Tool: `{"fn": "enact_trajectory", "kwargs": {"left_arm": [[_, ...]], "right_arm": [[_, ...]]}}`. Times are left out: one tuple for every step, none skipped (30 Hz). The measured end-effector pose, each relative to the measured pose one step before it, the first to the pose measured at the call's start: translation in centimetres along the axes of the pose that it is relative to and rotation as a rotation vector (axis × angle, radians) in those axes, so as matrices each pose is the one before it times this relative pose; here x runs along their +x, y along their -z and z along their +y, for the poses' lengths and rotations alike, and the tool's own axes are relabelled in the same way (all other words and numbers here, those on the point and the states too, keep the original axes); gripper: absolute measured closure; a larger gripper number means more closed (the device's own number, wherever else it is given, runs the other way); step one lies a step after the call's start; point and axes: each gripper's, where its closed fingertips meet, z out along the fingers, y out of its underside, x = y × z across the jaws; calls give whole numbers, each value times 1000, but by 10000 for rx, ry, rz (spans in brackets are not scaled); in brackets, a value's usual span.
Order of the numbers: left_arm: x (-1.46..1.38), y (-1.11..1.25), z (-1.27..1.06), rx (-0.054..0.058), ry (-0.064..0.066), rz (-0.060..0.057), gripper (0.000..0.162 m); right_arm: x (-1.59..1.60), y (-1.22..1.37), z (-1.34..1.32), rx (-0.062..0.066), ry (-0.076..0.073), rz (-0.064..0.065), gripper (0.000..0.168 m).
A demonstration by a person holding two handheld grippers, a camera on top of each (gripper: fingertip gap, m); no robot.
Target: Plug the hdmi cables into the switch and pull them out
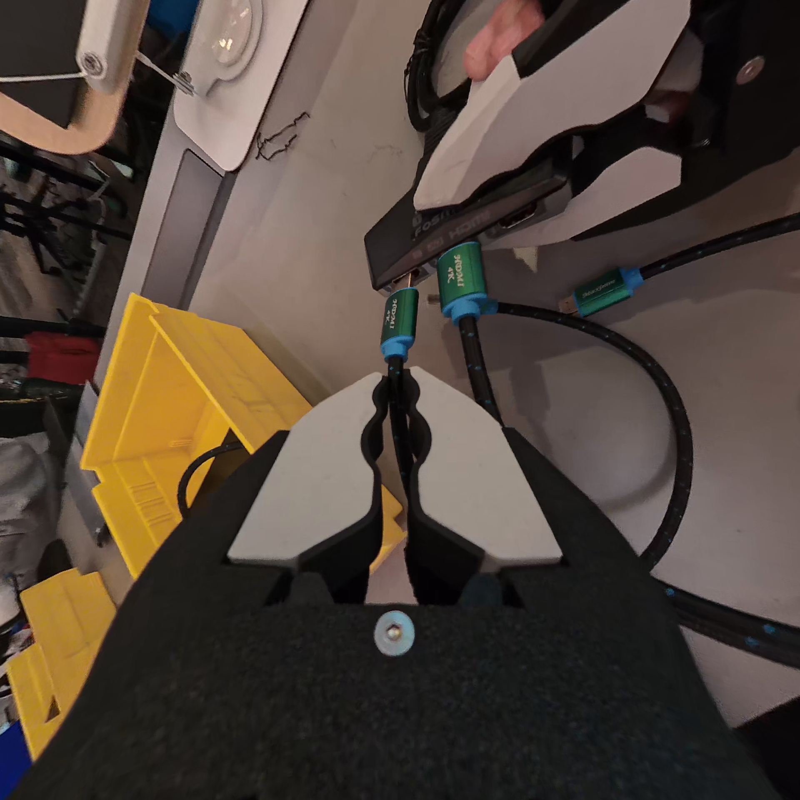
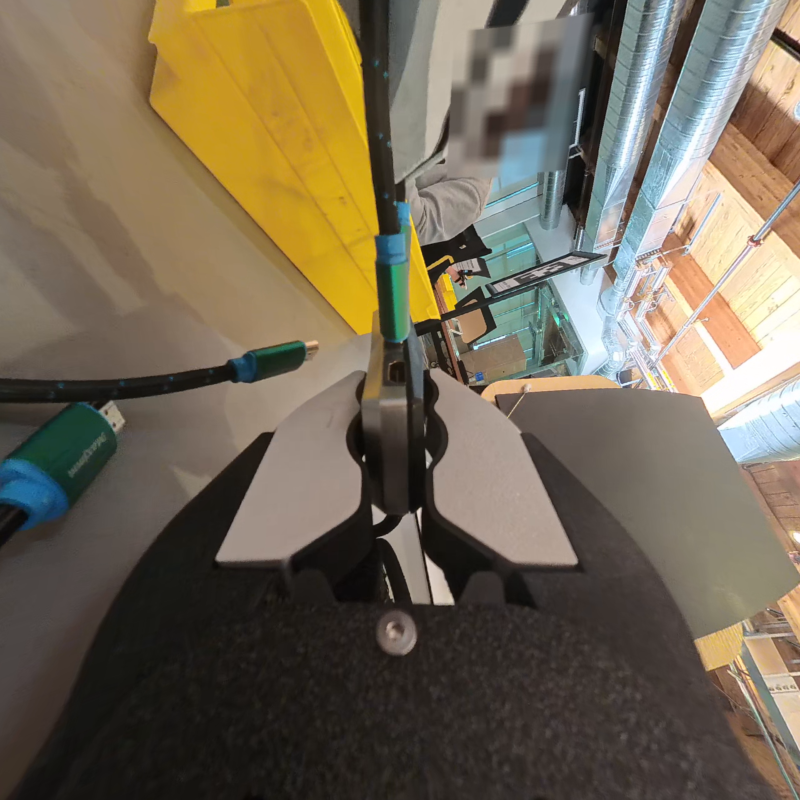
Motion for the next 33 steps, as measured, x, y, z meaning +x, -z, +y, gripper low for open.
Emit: {"fn": "enact_trajectory", "kwargs": {"left_arm": [[-24, -1, -21, 42, -94, -82, 156], [-40, 11, -36, 61, -61, -73, 156], [-17, 15, -63, 95, -41, -53, 156], [-15, 17, -52, 101, -90, -61, 156], [-29, 9, -38, 113, -97, -62, 156], [20, -38, 43, 56, -67, -4, 156], [38, -62, 122, -1, -75, 25, 156], [17, -53, 85, 17, -58, 12, 156], [8, -31, 36, 24, -33, 9, 156], [-15, -28, 15, 17, -62, -9, 156], [29, -1, -50, 46, -126, -16, 156], [79, -7, -75, 58, -204, -10, 156], [34, -22, -42, 34, -219, -54, 156], [-44, -38, -1, -1, -161, -92, 156], [-60, -79, 22, -12, -60, -74, 156], [-80, -85, 5, -6, 81, -29, 156], [-57, -82, -9, 2, 145, 7, 156], [-58, -75, -35, 17, 124, 0, 156], [-33, -51, -71, 38, 87, -25, 156], [-13, -50, -79, 36, 47, -45, 156], [-55, -67, -67, 8, 48, -85, 156], [-93, -85, 13, -67, 99, -105, 156], [-112, -82, 15, -96, 183, -95, 156], [-91, -73, 38, -111, 256, -65, 156], [-60, -52, 60, -121, 278, -59, 156], [-57, -13, 9, -71, 215, -78, 155], [-48, 1, -9, -36, 132, -83, 155], [-59, 9, 14, -31, 145, -103, 155], [-14, -23, 66, -50, 188, -62, 155], [15, -56, 108, -59, 180, -20, 155], [13, -87, 114, -63, 153, -30, 155], [74, -106, 130, -84, 120, -8, 155], [123, -111, 96, -82, 75, 51, 155]], "right_arm": [[15, -1, 11, 2, -34, -16, 146], [-37, -5, -7, 14, -7, -20, 146], [-7, -18, 24, -14, 9, 12, 146], [0, -8, 12, -11, -16, -16, 146], [5, -5, 14, 2, -1, 7, 147], [4, -4, 11, 1, 3, -3, 146], [-70, -18, 4, -3, 11, -35, 147], [-71, -13, -11, -2, 24, -14, 147], [-33, -29, -5, -24, 31, 1, 147], [-27, -15, 1, -13, 14, -16, 146], [15, -11, 23, -2, 0, 13, 146], [22, 0, 34, -9, -3, 3, 146], [-59, 7, -48, 47, 3, -42, 147], [12, -11, 32, -17, 12, 15, 147], [-11, -22, 30, -34, 13, -4, 146], [-11, -38, 43, -37, 3, -3, 146], [15, -24, 73, -37, -13, 0, 146], [9, -24, 63, -15, -17, -16, 146], [21, -19, 65, -27, -5, 8, 146], [21, 4, 56, -52, 39, 5, 146], [41, 12, 42, -62, 67, 30, 146], [26, 4, 39, -80, 19, 35, 147], [-22, -27, 14, -67, -8, -3, 147], [-6, -40, 19, -51, 6, -22, 147], [0, -27, 13, -8, -9, -30, 147], [34, -4, -17, 18, -46, 0, 147], [14, -17, 16, -19, -66, -10, 147], [10, -41, 12, -18, -127, -14, 147], [-11, -55, 13, -49, -66, -11, 147], [-15, -57, 24, -89, 70, 40, 147], [-53, -46, 1, -69, 122, 48, 146], [-66, -33, 10, -66, 81, 6, 147], [-104, -1, 26, -40, 78, -34, 147]]}}
